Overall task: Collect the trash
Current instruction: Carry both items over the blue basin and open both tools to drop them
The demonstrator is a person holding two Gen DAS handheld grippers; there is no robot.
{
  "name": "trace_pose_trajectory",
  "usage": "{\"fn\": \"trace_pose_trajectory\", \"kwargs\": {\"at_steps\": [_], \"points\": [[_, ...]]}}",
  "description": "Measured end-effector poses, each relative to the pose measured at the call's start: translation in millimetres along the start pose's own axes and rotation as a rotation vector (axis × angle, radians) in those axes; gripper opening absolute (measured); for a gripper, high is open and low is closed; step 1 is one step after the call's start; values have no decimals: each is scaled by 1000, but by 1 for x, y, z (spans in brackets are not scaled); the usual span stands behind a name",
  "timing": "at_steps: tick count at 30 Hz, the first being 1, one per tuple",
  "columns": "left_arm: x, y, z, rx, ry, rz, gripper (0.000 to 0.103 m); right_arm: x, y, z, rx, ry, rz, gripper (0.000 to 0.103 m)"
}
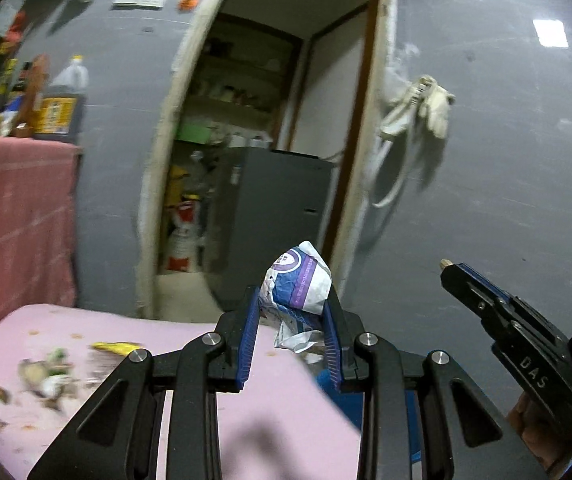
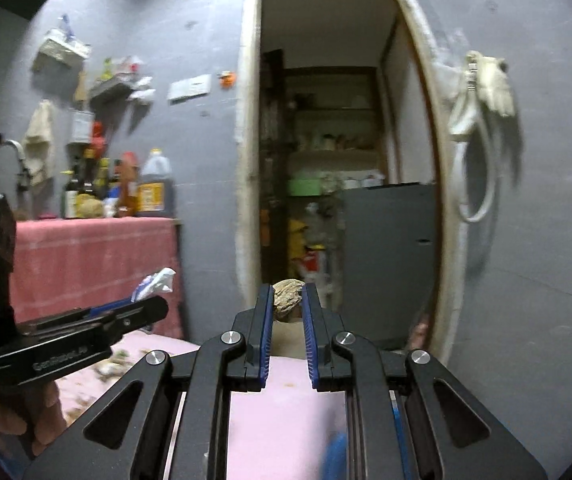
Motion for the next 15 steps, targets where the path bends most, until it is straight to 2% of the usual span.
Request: {"fn": "trace_pose_trajectory", "kwargs": {"at_steps": [7, 15], "points": [[-14, -50, 46, -92, -3, -80, 26, -13, 10, 55, -134, -22, -41, 12], [-46, -111, 76, -149, 27, -271, 26, -48, 3, 110, -200, -142, -159, 12]]}}
Point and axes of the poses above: each gripper's, at about its wrist camera, not at the fingertips, and y roughly against the way its jaws point, z to its right, x to its top, the point moved 3 cm from there along -y, roughly the way its jaws point, and after that the axes turned 3 degrees about x, right-handed, at the moved point
